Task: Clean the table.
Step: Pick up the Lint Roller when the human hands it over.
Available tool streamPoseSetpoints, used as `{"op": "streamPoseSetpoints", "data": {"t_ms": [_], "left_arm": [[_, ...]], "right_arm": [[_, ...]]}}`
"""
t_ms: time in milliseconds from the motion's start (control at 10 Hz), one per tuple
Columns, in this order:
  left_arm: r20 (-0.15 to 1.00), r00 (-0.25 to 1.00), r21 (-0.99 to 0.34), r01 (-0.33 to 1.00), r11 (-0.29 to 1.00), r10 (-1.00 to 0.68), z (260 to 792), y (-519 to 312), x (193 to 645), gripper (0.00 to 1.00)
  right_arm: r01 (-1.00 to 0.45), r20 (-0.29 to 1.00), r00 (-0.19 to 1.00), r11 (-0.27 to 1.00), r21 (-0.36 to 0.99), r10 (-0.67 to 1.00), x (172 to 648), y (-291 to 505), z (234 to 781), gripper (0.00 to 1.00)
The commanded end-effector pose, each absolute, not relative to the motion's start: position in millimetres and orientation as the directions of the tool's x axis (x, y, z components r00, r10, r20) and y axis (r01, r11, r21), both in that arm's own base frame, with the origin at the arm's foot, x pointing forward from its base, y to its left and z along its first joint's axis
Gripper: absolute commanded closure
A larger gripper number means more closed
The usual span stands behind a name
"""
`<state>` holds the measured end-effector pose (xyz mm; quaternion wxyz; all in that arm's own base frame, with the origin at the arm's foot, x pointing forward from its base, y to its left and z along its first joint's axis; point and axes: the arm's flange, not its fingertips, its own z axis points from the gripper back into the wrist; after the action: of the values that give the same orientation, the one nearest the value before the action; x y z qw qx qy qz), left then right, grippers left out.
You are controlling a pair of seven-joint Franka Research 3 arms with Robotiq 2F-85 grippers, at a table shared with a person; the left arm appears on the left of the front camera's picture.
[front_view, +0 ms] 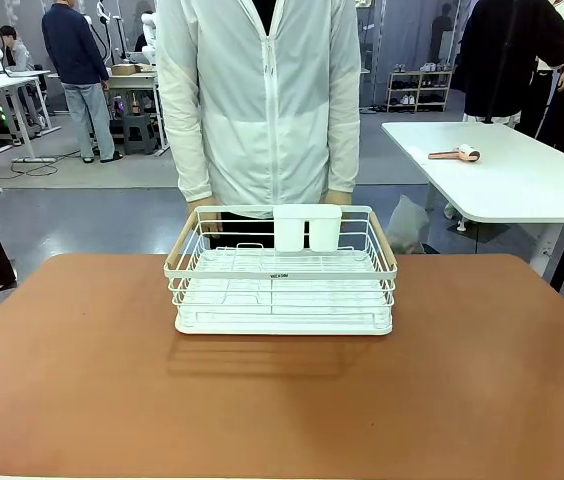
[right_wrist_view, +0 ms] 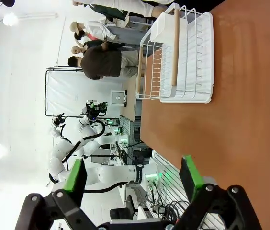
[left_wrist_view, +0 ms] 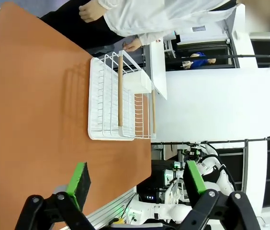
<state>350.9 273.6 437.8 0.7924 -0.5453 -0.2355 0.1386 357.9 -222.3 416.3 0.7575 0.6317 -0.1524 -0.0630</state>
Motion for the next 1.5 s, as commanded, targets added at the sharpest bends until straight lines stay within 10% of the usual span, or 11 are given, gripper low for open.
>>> {"op": "streamPoseSetpoints", "data": {"t_ms": [0, 1400], "left_arm": [[0.220, 0.849, -0.939, 0.051, 0.339, 0.480, 441.5, 271.8, 352.3, 0.00], [0.220, 0.849, -0.939, 0.051, 0.339, 0.480, 441.5, 271.8, 352.3, 0.00]], "right_arm": [[-0.112, 0.160, 0.944, 0.176, 0.978, -0.290, 359.6, -219.6, 417.9, 0.00], [-0.112, 0.160, 0.944, 0.176, 0.978, -0.290, 359.6, -219.6, 417.9, 0.00]]}}
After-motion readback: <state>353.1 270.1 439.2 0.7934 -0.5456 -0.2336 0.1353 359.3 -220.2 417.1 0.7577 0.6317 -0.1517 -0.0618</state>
